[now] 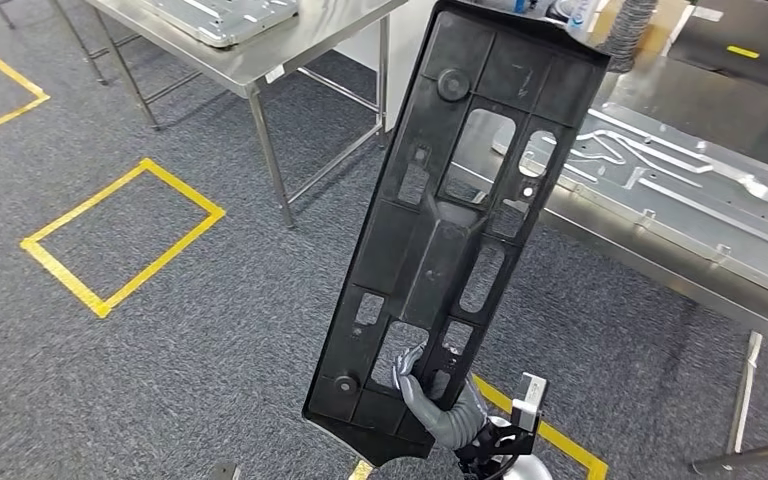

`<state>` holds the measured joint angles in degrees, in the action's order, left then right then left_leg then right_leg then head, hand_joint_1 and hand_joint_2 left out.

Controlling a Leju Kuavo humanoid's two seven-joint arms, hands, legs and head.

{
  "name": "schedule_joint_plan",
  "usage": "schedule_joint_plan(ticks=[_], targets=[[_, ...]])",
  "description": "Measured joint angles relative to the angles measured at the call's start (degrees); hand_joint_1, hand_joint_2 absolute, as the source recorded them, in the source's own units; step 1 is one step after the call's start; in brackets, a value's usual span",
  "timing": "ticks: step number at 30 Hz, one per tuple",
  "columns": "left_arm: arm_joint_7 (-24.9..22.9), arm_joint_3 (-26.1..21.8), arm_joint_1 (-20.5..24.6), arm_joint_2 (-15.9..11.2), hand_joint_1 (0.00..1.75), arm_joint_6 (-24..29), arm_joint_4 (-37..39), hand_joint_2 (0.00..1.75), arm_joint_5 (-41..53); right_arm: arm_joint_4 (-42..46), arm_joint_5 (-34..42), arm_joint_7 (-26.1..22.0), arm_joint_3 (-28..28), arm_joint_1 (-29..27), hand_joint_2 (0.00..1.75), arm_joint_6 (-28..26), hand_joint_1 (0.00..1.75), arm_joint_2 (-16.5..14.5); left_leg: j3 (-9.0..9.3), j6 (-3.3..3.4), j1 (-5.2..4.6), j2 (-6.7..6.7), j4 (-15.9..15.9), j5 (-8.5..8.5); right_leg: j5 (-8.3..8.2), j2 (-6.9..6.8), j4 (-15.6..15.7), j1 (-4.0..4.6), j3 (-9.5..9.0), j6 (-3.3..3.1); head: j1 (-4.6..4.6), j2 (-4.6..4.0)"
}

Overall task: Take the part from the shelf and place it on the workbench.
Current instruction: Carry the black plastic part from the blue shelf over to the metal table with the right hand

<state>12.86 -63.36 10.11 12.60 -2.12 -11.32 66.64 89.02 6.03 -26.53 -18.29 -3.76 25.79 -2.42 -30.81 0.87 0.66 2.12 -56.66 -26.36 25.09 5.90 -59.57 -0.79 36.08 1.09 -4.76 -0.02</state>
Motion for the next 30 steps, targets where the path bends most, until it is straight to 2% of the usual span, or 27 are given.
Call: schedule_joint_plan(ticks=[2,3,4,5,6,7,9,10,11,13,14,15,16,17,18,19,20,21,22,23,24,25,27,29,30], targets=[[0.03,-0.01,-0.14,0.01,0.00,-0.03,0.00,1.75,-0.04,0.00,0.00,-0.03,0.02,0.09,1.75,-0.01,1.68,0.13,0.10,0.47,-0.13,-1.71,0.41,0.21,3.51,-3.62,-6.28,0.10,3.04,0.25,0.00,0.00],[0.05,-0.02,-0.30,-0.01,0.00,-0.04,0.00,1.75,-0.07,-0.01,0.00,-0.05,0.02,0.09,1.75,-0.01,1.68,0.20,0.07,0.60,-0.26,-2.60,0.41,0.17,5.37,-4.66,-10.39,0.02,5.03,0.43,0.00,0.00],[0.09,-0.02,-0.46,-0.01,0.00,-0.05,0.00,1.75,-0.11,-0.03,-0.01,-0.06,0.02,0.01,1.75,-0.03,1.68,0.28,0.04,0.63,-0.36,-3.49,0.39,0.12,6.48,-5.17,-13.64,-0.10,6.57,0.60,0.00,0.00],[0.15,-0.02,-0.59,-0.01,0.00,-0.05,0.00,1.75,-0.21,-0.05,-0.06,-0.07,0.02,-0.12,1.75,-0.11,1.68,0.37,0.03,0.62,-0.42,-4.32,0.36,0.04,6.57,-5.43,-15.04,-0.22,7.18,0.75,0.00,0.00],[0.25,-0.02,-0.67,-0.01,0.00,-0.06,0.00,1.75,-0.35,-0.07,-0.25,-0.09,0.02,-0.23,1.75,-0.35,1.68,0.45,0.03,0.54,-0.43,-5.06,0.30,-0.04,5.58,-5.68,-14.01,-0.32,6.54,0.86,0.00,0.00],[0.37,-0.02,-0.72,0.00,0.00,-0.07,0.00,1.75,-0.50,-0.05,-0.72,-0.14,0.02,-0.30,1.75,-0.86,1.68,0.51,0.06,0.40,-0.42,-5.75,0.19,-0.18,3.88,-6.21,-10.78,-0.41,4.72,0.91,0.00,0.00],[0.73,-0.04,-0.83,0.00,0.00,-0.08,0.00,1.75,-0.86,0.25,-2.72,-0.41,0.09,-0.35,1.75,-2.76,1.68,0.56,0.15,-0.10,-0.61,-6.91,-0.22,-0.65,1.14,-8.60,-2.61,-0.31,0.24,0.67,0.00,0.00],[0.91,-0.07,-0.90,-0.01,0.00,-0.08,0.00,1.75,-0.98,0.59,-3.87,-0.57,0.17,-0.40,1.75,-3.77,1.68,0.58,0.21,-0.41,-0.76,-7.39,-0.39,-0.89,0.54,-9.45,-0.01,-0.15,-1.15,0.38,0.00,0.00],[1.07,-0.10,-0.98,-0.02,0.00,-0.09,0.00,1.75,-1.09,1.03,-4.89,-0.70,0.30,-0.49,1.75,-4.66,1.68,0.64,0.29,-0.75,-0.91,-7.85,-0.50,-1.09,0.52,-9.81,1.10,0.07,-1.67,0.04,0.00,0.00],[1.21,-0.15,-1.10,-0.01,0.00,-0.11,0.00,1.75,-1.13,2.14,-6.84,-0.87,0.74,-0.80,1.75,-6.25,1.68,0.89,0.57,-1.40,-0.95,-8.86,-0.46,-1.33,0.46,-8.56,1.17,0.27,-1.52,-0.65,0.00,0.00],[1.27,-0.15,-1.11,0.01,0.00,-0.14,0.00,1.75,-1.15,2.85,-8.25,-0.94,1.08,-1.06,1.75,-7.32,1.68,1.09,0.64,-1.76,-0.81,-8.57,-0.72,-1.70,0.35,-7.90,1.34,0.20,-1.56,-0.97,0.00,0.00],[1.34,-0.16,-1.11,0.01,0.00,-0.18,0.00,1.75,-1.19,3.65,-9.94,-1.02,1.46,-1.33,1.75,-8.61,1.68,1.37,0.32,-2.04,-0.64,-7.53,-1.80,-2.62,0.22,-7.29,1.53,0.08,-1.63,-1.33,0.00,0.00],[1.40,-0.19,-1.17,0.01,0.00,-0.22,0.00,1.75,-1.23,4.66,-11.81,-1.10,1.91,-1.64,1.75,-9.99,1.68,1.80,-0.57,-2.27,-0.47,-6.04,-4.05,-4.15,0.10,-6.68,1.69,-0.05,-1.74,-1.64,0.00,0.00],[1.45,-0.22,-1.32,0.01,0.00,-0.28,0.00,1.75,-1.28,5.85,-13.75,-1.19,2.44,-2.03,1.75,-11.32,1.68,2.42,-2.11,-2.41,-0.32,-4.32,-7.61,-6.16,0.05,-6.07,1.75,-0.04,-1.77,-1.85,0.00,0.00],[1.48,-0.26,-1.54,0.00,0.00,-0.34,0.00,1.75,-1.33,7.09,-15.44,-1.24,3.07,-2.49,1.75,-12.41,1.68,3.23,-4.04,-2.45,-0.27,-3.28,-11.85,-8.18,0.05,-5.44,1.74,0.04,-1.77,-2.00,0.00,0.00],[1.48,-0.30,-1.79,-0.01,0.00,-0.38,0.00,1.75,-1.39,8.36,-16.81,-1.27,3.85,-3.06,1.75,-13.18,1.68,4.18,-5.85,-2.46,-0.26,-2.85,-15.63,-9.56,0.06,-4.70,1.72,0.15,-1.78,-2.06,0.00,0.00],[1.48,-0.33,-1.99,-0.01,0.00,-0.41,0.00,1.75,-1.45,9.45,-17.80,-1.27,4.65,-3.67,1.75,-13.67,1.68,5.09,-7.01,-2.40,-0.26,-2.68,-17.84,-9.89,0.06,-3.92,1.68,0.27,-1.80,-2.07,0.00,0.00],[1.48,-0.36,-2.11,-0.01,0.00,-0.42,0.00,1.75,-1.54,10.41,-18.46,-1.27,5.40,-4.22,1.75,-13.95,1.68,5.91,-7.13,-2.27,-0.26,-2.61,-17.75,-8.99,0.07,-3.12,1.61,0.35,-1.83,-2.07,0.00,0.00],[1.48,-0.39,-2.14,-0.01,0.00,-0.42,0.00,1.75,-1.61,11.19,-18.92,-1.27,6.01,-4.69,1.75,-14.12,1.68,6.55,-6.19,-2.06,-0.26,-2.41,-15.35,-7.09,0.08,-2.27,1.52,0.40,-1.87,-2.05,0.00,0.00],[1.48,-0.44,-2.11,-0.01,0.00,-0.42,0.00,1.75,-1.69,11.96,-19.36,-1.27,6.51,-5.04,1.75,-14.25,1.68,7.10,-4.50,-1.80,-0.26,-1.88,-11.43,-4.70,0.11,-1.47,1.41,0.42,-1.91,-2.01,0.00,0.00],[1.49,-0.50,-2.07,-0.02,0.00,-0.42,0.00,1.75,-1.77,12.68,-19.78,-1.27,6.93,-5.31,1.75,-14.33,1.68,7.62,-2.76,-1.53,-0.25,-0.60,-7.43,-2.86,0.12,-0.74,1.30,0.42,-1.89,-1.93,0.00,0.00],[1.53,-0.60,-2.04,-0.02,0.00,-0.42,0.00,1.75,-1.84,13.41,-20.16,-1.23,7.45,-5.56,1.75,-14.40,1.68,8.36,-1.44,-1.30,-0.25,0.59,-4.26,-1.66,0.09,-0.01,1.19,0.39,-1.75,-1.70,0.00,0.00],[1.68,-0.83,-1.99,-0.04,0.00,-0.46,0.00,1.75,-1.96,15.14,-20.68,-0.90,8.84,-6.34,1.75,-14.40,1.68,10.37,-0.48,-0.83,-0.44,2.03,-1.77,-1.27,-0.11,1.21,1.19,0.12,-1.36,-0.95,0.00,0.00],[1.89,-1.00,-1.92,-0.04,0.00,-0.51,0.00,1.75,-2.13,16.80,-20.73,-0.35,10.64,-7.39,1.75,-14.34,1.68,12.87,-0.25,-0.12,-0.50,1.01,-1.11,-0.84,-0.37,2.07,1.36,-0.14,-1.12,-0.08,0.00,0.00],[1.99,-1.07,-1.86,-0.04,0.00,-0.55,0.00,1.75,-2.22,17.43,-20.53,-0.11,11.59,-7.81,1.75,-14.31,1.68,14.20,-0.06,0.29,-0.42,0.38,-0.63,-0.50,-0.08,1.39,0.98,-0.07,-0.88,0.19,0.00,0.00]])
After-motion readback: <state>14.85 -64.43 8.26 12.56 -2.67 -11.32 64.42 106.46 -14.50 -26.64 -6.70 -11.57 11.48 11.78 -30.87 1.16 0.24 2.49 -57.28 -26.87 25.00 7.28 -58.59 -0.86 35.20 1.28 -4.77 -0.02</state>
